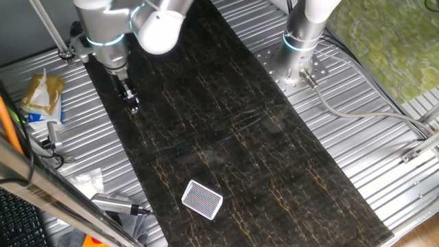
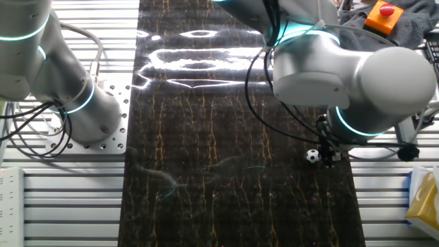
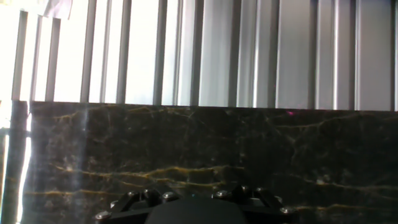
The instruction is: Push the soccer ball into the goal
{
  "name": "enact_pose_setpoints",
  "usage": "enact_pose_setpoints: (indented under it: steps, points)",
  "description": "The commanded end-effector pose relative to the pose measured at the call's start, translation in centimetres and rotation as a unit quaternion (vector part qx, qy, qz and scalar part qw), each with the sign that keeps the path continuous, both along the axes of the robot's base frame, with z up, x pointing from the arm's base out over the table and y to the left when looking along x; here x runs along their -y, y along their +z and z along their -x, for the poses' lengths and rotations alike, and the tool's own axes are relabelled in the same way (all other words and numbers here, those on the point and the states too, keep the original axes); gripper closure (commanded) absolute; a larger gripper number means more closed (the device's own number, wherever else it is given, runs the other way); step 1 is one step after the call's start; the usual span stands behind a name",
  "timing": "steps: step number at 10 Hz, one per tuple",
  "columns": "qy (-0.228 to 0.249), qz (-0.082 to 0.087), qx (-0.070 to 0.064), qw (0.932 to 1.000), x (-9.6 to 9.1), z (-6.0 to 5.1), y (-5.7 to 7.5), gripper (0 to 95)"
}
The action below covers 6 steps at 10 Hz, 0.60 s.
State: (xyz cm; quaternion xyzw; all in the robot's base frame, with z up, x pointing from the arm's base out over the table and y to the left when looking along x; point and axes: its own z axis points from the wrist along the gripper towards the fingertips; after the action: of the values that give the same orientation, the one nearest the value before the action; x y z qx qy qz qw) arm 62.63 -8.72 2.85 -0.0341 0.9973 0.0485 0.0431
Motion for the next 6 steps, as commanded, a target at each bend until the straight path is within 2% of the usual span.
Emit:
enact_pose_setpoints:
  steps: [1,2,3,5,6]
  points:
    - [-0.010,0.000,0.001,0.9999,-1.3,-0.4,0.2,38.0]
    - [-0.020,0.003,-0.001,0.9998,-2.4,-1.0,0.5,38.0]
    - [-0.006,0.012,0.005,0.9999,-2.5,-1.3,0.8,38.0]
    - [0.011,0.028,0.005,0.9995,-2.5,-1.7,1.7,38.0]
    - [0.025,0.036,0.005,0.9990,-1.6,-1.7,2.3,38.0]
